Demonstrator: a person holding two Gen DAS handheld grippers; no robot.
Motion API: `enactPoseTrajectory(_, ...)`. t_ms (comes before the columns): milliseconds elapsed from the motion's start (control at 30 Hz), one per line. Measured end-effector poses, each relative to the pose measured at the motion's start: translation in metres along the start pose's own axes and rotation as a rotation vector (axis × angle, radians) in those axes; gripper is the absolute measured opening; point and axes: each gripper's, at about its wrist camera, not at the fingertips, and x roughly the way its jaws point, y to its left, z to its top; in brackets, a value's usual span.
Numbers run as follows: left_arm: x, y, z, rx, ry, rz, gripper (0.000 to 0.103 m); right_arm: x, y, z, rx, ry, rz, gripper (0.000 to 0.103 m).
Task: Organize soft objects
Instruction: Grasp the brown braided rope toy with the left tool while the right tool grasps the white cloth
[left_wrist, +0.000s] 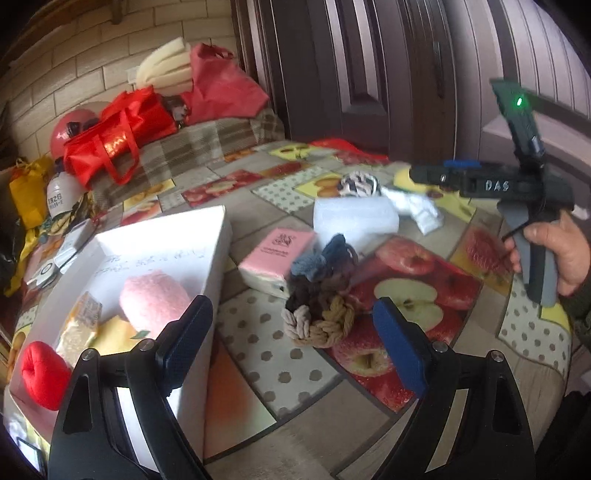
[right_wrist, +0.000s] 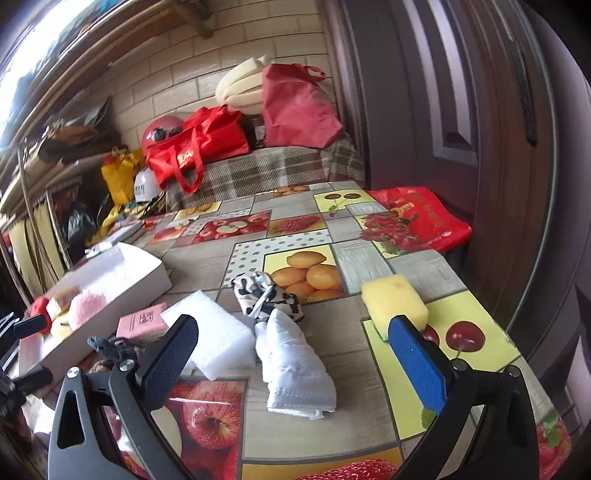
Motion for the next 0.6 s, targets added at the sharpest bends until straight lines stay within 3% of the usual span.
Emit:
enactPoseTrajectory(167, 0.033, 0.003, 0.001, -0.063, 0.148, -0.076, 0.089, 0.005, 0.003, -0.003, -0.038, 0.058, -0.027, 0.103)
enactPoseTrajectory(367, 0.043, -0.009, 0.001, -0.028, 0.186, -0.098, 0.089, 0.021, -0.014, -0.004, 0.025, 0.163, -0.007, 0.103)
enactPoseTrajectory(533, 0.048, -0.014, 0.003, 0.001, 0.200, -0.095, 0.089, 0.032, 0.007, -0.007, -0.080, 0.222, -0.025, 0.103)
enactPoseTrajectory(600, 0.052, -0.016, 0.003, 0.011, 0.221, -0.116, 0.080, 0.039, 0.009, -0.009, -0.098, 0.264, -0.041, 0.103)
